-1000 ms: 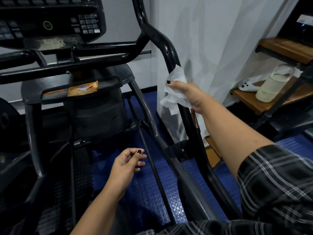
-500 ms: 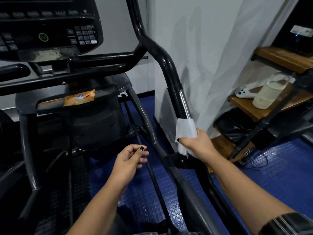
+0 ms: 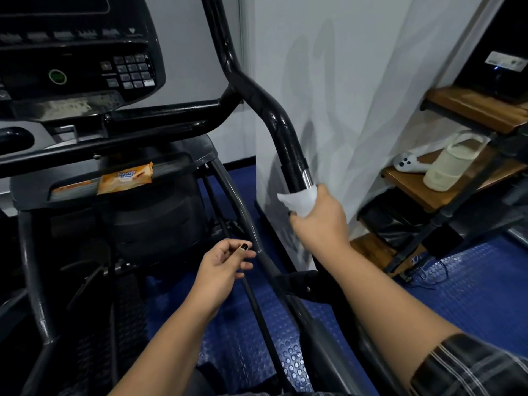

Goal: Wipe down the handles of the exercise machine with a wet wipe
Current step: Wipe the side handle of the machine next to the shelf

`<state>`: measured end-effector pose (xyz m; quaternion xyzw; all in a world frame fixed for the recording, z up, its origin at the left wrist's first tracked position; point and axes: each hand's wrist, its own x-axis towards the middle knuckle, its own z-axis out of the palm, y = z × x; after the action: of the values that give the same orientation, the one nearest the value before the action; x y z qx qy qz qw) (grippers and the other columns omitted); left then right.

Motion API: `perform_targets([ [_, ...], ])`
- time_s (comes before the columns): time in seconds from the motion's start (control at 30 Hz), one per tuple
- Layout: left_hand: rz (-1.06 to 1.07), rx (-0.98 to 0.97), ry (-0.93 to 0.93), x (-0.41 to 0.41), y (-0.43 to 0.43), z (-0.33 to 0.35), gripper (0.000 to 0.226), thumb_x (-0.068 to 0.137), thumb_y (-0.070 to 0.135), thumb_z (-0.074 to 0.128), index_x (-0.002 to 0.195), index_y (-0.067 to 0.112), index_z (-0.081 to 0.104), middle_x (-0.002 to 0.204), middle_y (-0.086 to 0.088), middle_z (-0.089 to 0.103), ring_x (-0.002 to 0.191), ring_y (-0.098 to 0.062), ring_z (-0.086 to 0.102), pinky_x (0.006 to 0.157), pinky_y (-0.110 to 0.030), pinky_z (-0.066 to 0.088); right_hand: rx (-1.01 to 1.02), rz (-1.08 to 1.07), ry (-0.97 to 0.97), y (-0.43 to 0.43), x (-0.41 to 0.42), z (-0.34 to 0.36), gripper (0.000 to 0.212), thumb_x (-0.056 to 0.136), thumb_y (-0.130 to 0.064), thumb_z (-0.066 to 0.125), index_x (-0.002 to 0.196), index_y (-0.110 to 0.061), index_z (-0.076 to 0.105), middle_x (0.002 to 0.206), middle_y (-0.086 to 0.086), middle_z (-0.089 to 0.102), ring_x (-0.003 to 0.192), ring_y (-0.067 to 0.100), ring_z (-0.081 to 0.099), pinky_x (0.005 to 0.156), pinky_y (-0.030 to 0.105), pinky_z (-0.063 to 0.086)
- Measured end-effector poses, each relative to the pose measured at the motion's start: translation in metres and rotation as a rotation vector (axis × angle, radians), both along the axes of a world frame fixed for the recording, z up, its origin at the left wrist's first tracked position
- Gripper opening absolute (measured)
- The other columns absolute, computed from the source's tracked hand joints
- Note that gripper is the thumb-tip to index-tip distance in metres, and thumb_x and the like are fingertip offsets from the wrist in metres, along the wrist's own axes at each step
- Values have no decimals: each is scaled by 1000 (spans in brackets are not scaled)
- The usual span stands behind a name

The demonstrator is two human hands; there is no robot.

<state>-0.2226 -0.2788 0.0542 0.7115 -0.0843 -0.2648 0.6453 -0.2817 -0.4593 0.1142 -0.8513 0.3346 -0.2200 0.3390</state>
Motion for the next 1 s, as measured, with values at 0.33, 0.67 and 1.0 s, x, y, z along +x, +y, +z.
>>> perform_targets([
  [0.33,19,8,15,-19,7,-7,14,99,14,53,104,11,66,94,-5,74,71,-10,64,65,-23,48,117,31,-59,-11,54,46,16,69,-18,66,82,-17,57,72,-1,65,68,21,67,60,31,58],
  [0.67,41,31,18,-67,23,-14,15,99,12,53,104,11,67,91,-4,73,72,-11,63,66,-24,47,446,307,-173,-20,40,59,31,82,-41,71,89,-12,65,70,3,64,62,21,64,54,31,56],
  [1.0,40,66,9,-114,36,-19,19,99,8,50,102,16,66,87,0,72,71,-8,65,70,-26,48,516,216,-44,-14,-21,-1,12,78,-5,69,88,-8,63,74,5,65,57,13,63,50,22,52],
])
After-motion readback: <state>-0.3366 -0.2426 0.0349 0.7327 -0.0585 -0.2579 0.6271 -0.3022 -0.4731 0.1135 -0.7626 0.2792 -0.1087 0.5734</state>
